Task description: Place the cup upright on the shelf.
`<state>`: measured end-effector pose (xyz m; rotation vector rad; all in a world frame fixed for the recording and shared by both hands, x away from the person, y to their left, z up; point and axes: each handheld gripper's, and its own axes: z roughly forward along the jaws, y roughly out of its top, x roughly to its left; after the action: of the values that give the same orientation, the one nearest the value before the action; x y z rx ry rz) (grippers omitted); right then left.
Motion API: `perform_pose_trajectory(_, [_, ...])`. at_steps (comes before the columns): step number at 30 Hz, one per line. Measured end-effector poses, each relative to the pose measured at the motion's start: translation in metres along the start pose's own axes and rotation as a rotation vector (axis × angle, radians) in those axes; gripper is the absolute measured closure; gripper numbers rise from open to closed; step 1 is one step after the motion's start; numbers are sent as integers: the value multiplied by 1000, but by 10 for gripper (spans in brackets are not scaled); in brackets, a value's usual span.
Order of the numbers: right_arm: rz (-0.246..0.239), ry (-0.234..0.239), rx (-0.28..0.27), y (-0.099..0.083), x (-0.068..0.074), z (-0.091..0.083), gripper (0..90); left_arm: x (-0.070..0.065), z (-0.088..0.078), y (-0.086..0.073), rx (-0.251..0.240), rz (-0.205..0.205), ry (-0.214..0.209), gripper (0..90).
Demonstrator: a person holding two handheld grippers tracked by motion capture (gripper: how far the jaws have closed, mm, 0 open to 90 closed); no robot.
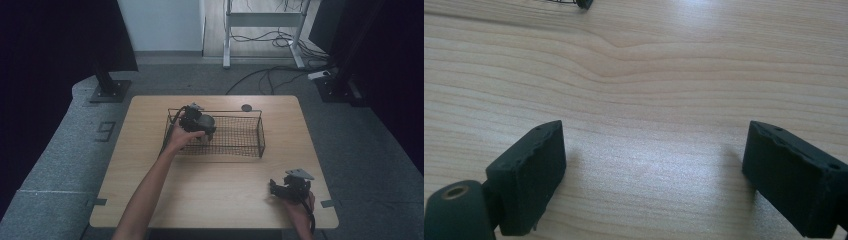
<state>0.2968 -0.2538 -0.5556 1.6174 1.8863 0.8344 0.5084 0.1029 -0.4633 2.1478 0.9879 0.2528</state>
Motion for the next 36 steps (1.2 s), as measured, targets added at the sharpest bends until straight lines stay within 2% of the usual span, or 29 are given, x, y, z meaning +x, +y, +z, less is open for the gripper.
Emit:
perform_pose_trajectory(5, [0,-1,0,0,0,0,101,1,4,0,10,-9,-2,132])
perform_pose_trajectory(14, [1,-1,-2,0,0,0,101,2,12,-3,59,-12,-8,129])
perform_pose_trajectory(20, [0,-1,-2,0,0,0,101,1,12,-2,65,-3,9,133])
perform_pose_trajectory(28, [0,-1,-2,0,0,0,101,1,16,-3,119,6,19,133])
perform_pose_trajectory(34, [0,0,-2,0,0,0,101,0,18,-4,126,-8,26,132])
perform_pose_trajectory(36, [1,0,-2,0,0,0,101,1,19,-4,144,-10,31,122])
